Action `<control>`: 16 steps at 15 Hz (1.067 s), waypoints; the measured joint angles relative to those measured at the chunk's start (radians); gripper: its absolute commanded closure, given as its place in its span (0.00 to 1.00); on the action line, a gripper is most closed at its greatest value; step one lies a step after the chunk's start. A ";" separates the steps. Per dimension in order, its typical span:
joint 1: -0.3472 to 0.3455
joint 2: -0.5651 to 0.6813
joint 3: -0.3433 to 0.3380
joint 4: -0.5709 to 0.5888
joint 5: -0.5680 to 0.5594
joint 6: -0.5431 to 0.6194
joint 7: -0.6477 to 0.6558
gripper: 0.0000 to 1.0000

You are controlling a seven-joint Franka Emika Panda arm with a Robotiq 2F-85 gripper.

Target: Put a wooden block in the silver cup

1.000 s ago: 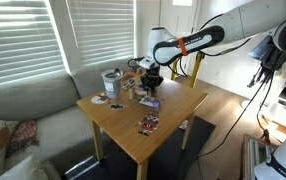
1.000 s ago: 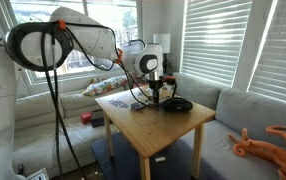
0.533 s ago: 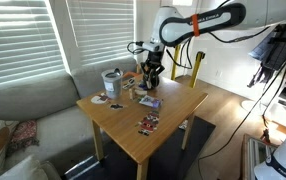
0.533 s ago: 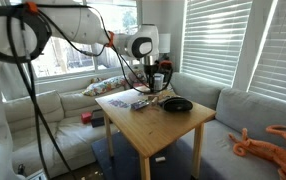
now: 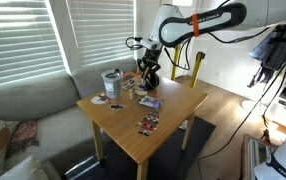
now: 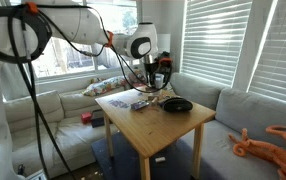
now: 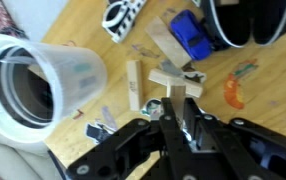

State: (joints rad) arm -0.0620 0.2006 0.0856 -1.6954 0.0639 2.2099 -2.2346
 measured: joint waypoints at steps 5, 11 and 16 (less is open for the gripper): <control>0.072 0.074 0.026 0.109 -0.003 0.267 0.118 0.96; 0.100 0.187 0.046 0.257 -0.070 0.512 0.126 0.58; 0.100 0.280 0.050 0.308 -0.125 0.521 0.126 0.30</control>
State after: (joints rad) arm 0.0378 0.4802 0.1355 -1.3871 -0.0608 2.7305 -2.1087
